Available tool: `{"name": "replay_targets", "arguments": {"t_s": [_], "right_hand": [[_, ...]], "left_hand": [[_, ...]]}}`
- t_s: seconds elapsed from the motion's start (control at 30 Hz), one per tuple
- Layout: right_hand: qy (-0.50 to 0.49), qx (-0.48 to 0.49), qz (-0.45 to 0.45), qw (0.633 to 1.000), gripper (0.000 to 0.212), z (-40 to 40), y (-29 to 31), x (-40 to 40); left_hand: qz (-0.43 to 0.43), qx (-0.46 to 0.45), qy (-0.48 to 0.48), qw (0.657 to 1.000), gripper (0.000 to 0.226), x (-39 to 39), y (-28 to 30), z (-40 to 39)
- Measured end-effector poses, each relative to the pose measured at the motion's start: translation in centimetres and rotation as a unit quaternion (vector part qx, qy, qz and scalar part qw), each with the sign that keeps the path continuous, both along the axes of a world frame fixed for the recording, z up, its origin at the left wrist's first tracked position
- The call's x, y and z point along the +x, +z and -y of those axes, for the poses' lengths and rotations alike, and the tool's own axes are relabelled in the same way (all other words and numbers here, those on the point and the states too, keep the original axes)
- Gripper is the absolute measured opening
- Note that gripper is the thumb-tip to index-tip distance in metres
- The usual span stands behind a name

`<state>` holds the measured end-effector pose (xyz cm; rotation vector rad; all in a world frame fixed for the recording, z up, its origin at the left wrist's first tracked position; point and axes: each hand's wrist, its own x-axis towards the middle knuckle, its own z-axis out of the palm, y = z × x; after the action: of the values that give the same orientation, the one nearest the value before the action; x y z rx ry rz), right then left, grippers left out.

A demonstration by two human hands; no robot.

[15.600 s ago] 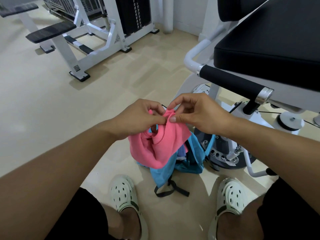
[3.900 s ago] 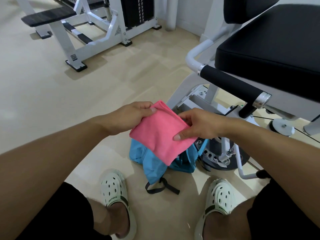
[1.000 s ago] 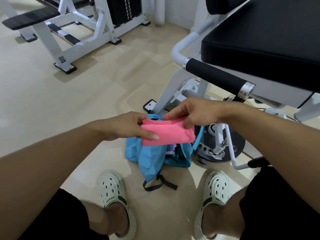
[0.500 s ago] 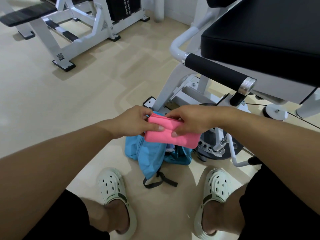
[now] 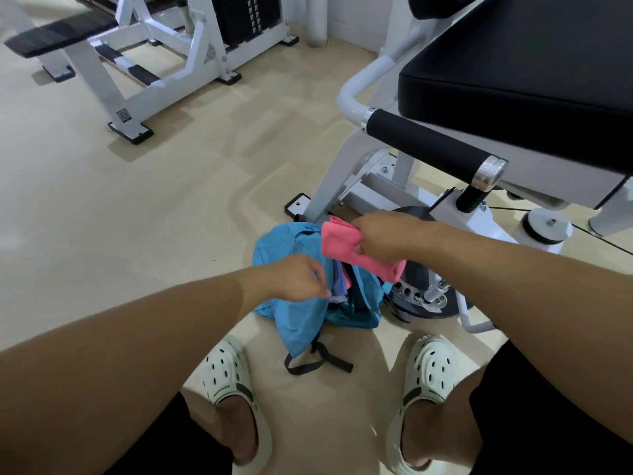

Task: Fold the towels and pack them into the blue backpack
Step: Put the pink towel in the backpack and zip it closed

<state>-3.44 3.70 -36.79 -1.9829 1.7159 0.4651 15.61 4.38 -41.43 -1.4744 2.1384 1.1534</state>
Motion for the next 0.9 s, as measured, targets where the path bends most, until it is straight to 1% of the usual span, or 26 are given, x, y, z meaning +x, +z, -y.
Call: {"name": "replay_targets", "arguments": {"t_s": [0.07,0.1,0.17,0.2,0.27,0.33,0.37,0.4,0.43,0.47,0.53,0.6,0.7,0.73,0.8,0.83,0.87,0.9], "right_hand": [[0.007,0.009,-0.029,1.0,0.015,-0.3,-0.3,0.7],[0.012,0.025,-0.047,0.999,0.019,-0.6,-0.6,1.0],[0.006,0.062,-0.047,0.997,0.026,-1.1,-0.9,1.5],[0.005,0.069,-0.05,0.996,0.024,-1.4,-1.0,1.7],[0.015,0.069,-0.056,0.996,0.008,-1.6,-1.2,2.1],[0.026,0.059,-0.047,0.997,0.015,-1.8,-1.3,2.2],[0.025,0.058,-0.044,0.997,0.009,-1.7,-1.5,2.2],[0.014,0.057,-0.041,0.997,0.017,-1.7,-1.6,2.0],[0.008,0.064,-0.042,0.997,0.026,-1.6,-1.6,1.9],[0.012,0.074,-0.051,0.996,0.026,-1.5,-1.6,1.7],[0.04,0.087,-0.074,0.993,0.018,-1.5,-1.3,1.4],[0.05,0.094,-0.084,0.991,0.027,-1.6,-1.0,1.1],[0.06,0.096,-0.089,0.99,0.028,-1.7,-0.8,0.7],[0.062,0.098,-0.091,0.989,0.027,-1.9,-0.8,0.7],[0.072,0.101,-0.088,0.988,0.027,-2.0,-0.5,0.5],[0.069,0.103,-0.087,0.989,0.027,-2.1,-0.6,0.5],[0.06,0.105,-0.085,0.989,0.026,-2.0,-0.6,0.3],[0.053,0.107,-0.084,0.989,0.025,-2.0,-0.7,0.2]], "left_hand": [[0.059,0.031,-0.076,0.995,0.054,-0.9,-1.0,-1.3],[0.085,0.042,-0.098,0.991,0.063,-1.4,-1.7,-2.1],[0.124,0.062,-0.127,0.982,0.075,-1.8,-3.1,-3.2],[0.146,0.068,-0.139,0.977,0.079,-1.8,-3.8,-3.6],[0.195,0.075,-0.162,0.965,0.086,-1.7,-5.2,-4.0],[0.248,0.078,-0.182,0.948,0.09,-1.6,-6.6,-4.3],[0.271,0.075,-0.197,0.939,0.092,-1.7,-7.1,-4.5],[0.286,0.069,-0.212,0.932,0.093,-1.6,-7.6,-4.6],[0.292,0.068,-0.222,0.928,0.094,-1.6,-7.8,-4.6],[0.289,0.073,-0.222,0.928,0.094,-1.5,-7.8,-4.6],[0.279,0.083,-0.212,0.933,0.09,-1.4,-7.8,-4.4],[0.284,0.075,-0.219,0.931,0.085,-1.3,-7.6,-4.3],[0.305,0.049,-0.231,0.923,0.081,-1.5,-7.7,-4.4],[0.306,0.046,-0.222,0.925,0.082,-1.5,-7.9,-4.5],[0.297,0.055,-0.175,0.937,0.089,-1.2,-9.0,-4.5],[0.28,0.055,-0.135,0.949,0.089,-1.1,-9.6,-4.5],[0.246,0.041,-0.085,0.965,0.083,-1.2,-10.1,-4.4],[0.197,0.01,-0.012,0.98,0.072,-1.4,-10.1,-4.4]]}}
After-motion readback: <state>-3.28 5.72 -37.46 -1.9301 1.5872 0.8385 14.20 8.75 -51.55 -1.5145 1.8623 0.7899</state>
